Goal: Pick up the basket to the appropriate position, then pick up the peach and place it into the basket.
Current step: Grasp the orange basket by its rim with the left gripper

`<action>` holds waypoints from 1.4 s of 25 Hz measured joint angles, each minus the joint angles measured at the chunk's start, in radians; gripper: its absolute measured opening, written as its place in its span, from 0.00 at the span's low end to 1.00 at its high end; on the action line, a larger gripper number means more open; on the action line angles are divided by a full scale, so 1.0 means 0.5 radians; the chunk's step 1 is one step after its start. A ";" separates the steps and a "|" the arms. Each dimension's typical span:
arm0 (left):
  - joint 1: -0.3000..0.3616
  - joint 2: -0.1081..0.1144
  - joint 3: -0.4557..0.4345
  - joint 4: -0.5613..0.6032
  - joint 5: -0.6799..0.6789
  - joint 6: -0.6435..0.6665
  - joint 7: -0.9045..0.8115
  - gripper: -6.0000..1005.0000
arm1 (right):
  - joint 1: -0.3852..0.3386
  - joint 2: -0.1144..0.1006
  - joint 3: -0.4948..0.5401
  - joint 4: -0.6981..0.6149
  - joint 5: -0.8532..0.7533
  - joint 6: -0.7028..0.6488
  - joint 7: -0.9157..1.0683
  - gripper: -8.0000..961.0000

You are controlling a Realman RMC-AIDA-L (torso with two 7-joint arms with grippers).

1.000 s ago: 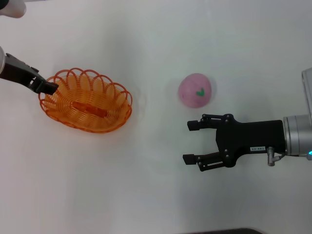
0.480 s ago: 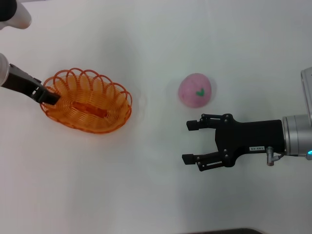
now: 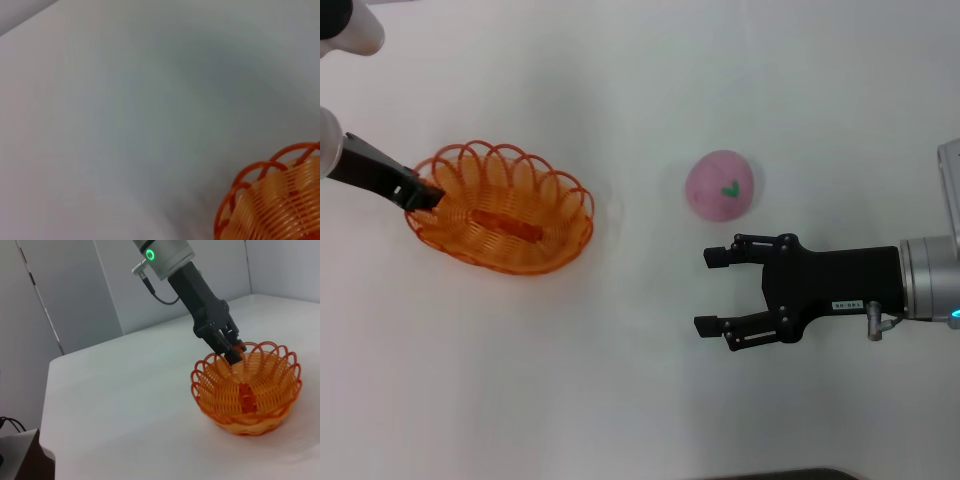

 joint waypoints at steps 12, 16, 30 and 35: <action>-0.024 0.000 -0.071 -0.011 -0.025 0.058 -0.027 0.20 | 0.000 0.003 0.000 0.000 0.000 -0.009 0.000 0.96; -0.023 0.001 -0.086 -0.011 -0.025 0.063 -0.057 0.12 | 0.003 0.005 0.000 0.000 0.000 -0.009 0.000 0.96; -0.146 0.019 -0.516 0.024 -0.023 0.370 -0.099 0.05 | 0.004 0.004 0.000 0.000 0.000 -0.011 0.000 0.96; -0.224 0.058 -0.778 0.018 -0.035 0.542 -0.122 0.05 | 0.000 0.003 0.003 0.000 0.005 -0.013 0.002 0.96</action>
